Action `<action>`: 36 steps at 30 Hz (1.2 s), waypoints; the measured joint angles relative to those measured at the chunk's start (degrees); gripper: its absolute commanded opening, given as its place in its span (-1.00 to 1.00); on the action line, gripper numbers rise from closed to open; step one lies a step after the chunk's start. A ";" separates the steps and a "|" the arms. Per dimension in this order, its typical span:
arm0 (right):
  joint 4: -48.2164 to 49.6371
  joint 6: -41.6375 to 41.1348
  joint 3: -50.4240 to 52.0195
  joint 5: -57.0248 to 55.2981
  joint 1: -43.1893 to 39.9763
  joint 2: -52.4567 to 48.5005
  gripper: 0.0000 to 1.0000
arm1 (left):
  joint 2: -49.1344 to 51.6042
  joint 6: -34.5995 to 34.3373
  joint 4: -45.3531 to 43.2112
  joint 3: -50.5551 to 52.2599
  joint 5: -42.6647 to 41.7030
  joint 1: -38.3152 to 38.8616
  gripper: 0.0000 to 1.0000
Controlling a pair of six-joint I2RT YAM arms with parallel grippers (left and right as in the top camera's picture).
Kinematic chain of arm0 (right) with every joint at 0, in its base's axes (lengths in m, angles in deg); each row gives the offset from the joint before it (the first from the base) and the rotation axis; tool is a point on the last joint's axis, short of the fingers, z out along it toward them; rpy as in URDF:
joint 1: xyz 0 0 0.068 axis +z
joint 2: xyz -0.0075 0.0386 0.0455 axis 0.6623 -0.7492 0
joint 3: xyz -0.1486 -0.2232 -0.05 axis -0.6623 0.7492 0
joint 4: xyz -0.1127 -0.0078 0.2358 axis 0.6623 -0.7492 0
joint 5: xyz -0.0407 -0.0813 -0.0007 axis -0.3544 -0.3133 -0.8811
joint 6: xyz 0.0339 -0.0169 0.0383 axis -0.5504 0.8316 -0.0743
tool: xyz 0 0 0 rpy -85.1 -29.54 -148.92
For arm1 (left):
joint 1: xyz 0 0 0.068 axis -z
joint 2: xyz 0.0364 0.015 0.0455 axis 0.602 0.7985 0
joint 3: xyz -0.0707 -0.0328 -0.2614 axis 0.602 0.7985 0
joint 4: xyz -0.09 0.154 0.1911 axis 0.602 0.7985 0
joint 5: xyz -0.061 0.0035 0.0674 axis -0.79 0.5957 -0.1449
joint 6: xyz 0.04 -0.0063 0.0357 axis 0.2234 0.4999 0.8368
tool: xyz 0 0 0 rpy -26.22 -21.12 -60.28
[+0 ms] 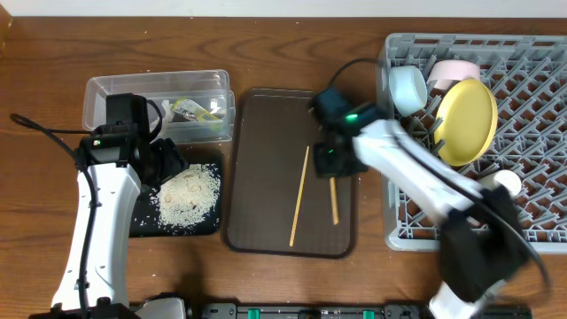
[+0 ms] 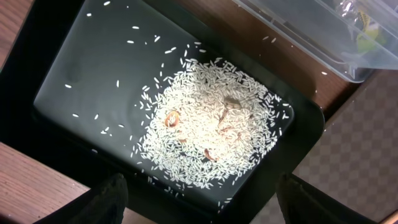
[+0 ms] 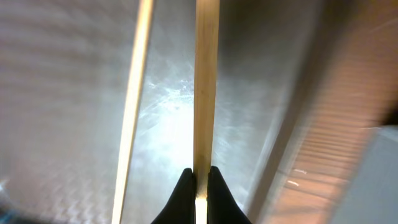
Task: Sort waste into correct bins and load items into the dishwasher rack
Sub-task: 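Carry the chopstick into the rack's left slot and release it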
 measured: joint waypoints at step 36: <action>-5.46 19.50 4.98 -3.13 -22.18 6.01 -0.47 | 0.00 0.00 0.02 0.00 0.00 0.00 0.58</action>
